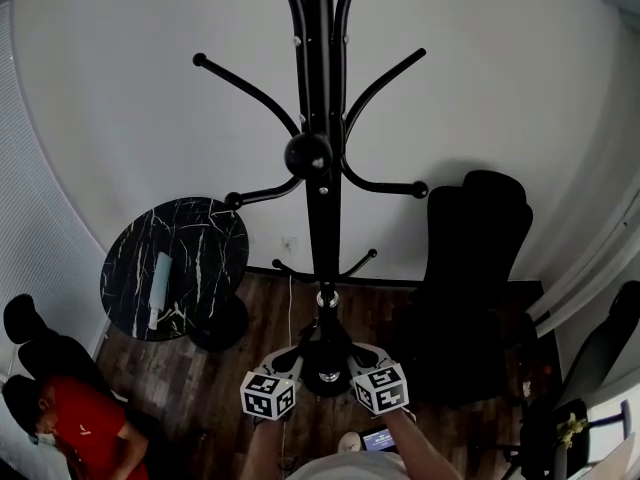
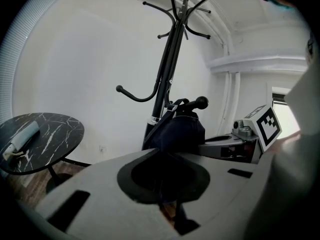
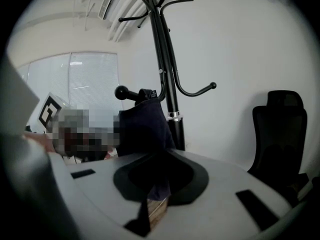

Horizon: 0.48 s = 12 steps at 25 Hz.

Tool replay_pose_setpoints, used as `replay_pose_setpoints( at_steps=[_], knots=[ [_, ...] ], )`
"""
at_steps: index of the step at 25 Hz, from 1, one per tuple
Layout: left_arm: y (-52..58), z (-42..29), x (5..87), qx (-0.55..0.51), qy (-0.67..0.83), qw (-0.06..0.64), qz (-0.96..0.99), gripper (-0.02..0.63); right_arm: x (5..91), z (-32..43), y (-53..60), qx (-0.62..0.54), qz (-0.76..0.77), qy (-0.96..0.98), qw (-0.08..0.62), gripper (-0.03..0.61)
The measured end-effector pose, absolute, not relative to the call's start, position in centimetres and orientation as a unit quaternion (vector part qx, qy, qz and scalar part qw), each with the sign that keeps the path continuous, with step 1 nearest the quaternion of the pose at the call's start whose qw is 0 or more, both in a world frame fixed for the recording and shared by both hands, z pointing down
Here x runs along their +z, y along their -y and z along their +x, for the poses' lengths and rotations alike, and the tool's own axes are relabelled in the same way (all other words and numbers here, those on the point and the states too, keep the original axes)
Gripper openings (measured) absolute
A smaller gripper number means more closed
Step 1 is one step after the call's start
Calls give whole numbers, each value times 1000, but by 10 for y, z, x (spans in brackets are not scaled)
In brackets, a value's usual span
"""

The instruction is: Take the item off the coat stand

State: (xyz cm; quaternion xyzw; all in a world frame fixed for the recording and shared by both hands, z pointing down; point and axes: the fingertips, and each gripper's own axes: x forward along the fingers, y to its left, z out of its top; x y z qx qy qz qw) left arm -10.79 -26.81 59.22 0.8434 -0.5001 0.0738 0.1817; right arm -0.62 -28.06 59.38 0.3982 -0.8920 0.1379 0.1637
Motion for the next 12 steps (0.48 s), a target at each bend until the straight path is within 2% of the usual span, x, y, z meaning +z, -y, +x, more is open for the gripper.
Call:
replay_pose_setpoints(
  at_steps=[12],
  knots=[
    [246,-103,582,65,484,179,854,26,582,-3,258,130,422,884,154,32]
  ],
)
